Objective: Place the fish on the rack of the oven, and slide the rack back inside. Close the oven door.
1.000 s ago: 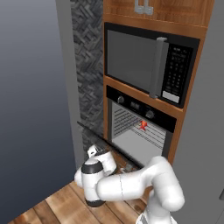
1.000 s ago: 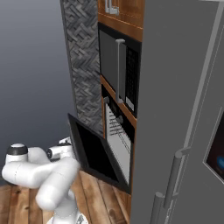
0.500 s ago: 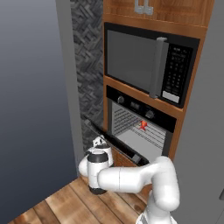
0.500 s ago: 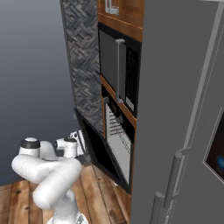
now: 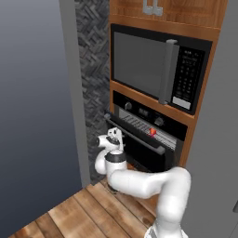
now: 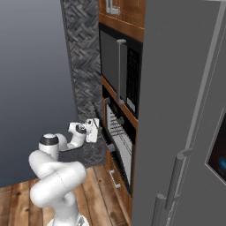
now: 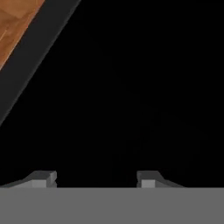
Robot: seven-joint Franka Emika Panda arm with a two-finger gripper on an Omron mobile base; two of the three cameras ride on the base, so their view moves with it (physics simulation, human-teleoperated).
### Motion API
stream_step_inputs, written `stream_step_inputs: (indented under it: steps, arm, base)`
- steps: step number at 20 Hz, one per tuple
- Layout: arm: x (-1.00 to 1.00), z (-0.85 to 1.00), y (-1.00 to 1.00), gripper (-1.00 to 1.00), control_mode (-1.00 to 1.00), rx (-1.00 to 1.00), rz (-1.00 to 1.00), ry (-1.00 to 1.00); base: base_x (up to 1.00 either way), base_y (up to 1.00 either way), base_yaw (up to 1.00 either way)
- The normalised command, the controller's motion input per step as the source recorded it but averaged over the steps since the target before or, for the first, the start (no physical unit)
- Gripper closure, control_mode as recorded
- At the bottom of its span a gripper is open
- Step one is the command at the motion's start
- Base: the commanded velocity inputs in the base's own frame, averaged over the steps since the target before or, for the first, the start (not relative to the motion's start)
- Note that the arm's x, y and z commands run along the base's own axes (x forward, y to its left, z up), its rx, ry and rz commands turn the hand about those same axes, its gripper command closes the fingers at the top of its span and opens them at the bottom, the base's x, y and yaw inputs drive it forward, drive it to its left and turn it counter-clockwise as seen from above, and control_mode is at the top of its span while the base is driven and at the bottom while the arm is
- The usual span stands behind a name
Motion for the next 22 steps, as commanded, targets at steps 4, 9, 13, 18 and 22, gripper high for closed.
stream_step_inputs:
  steps: [4, 9, 13, 18, 22]
  arm:
    - [0.83, 0.25, -0.82, -1.0, -1.0, -0.11, -0.33, -0.12]
    - [0.72, -0.12, -1.0, -1.0, -1.0, -0.02, -0.29, -0.27]
    - [0.31, -0.24, -1.0, -1.0, -1.0, 0.13, -0.23, -0.11]
    - [0.03, 0.0, -0.68, -1.0, -1.0, 0.08, -0.07, 0.01]
    - [0.04, 0.0, -0.48, -1.0, -1.0, 0.07, -0.06, 0.01]
  base:
    - [0.0, 0.0, 0.0]
    - [0.0, 0.0, 0.0]
    - [0.0, 0.0, 0.0]
    - [0.0, 0.0, 0.0]
    - [0.0, 0.0, 0.0]
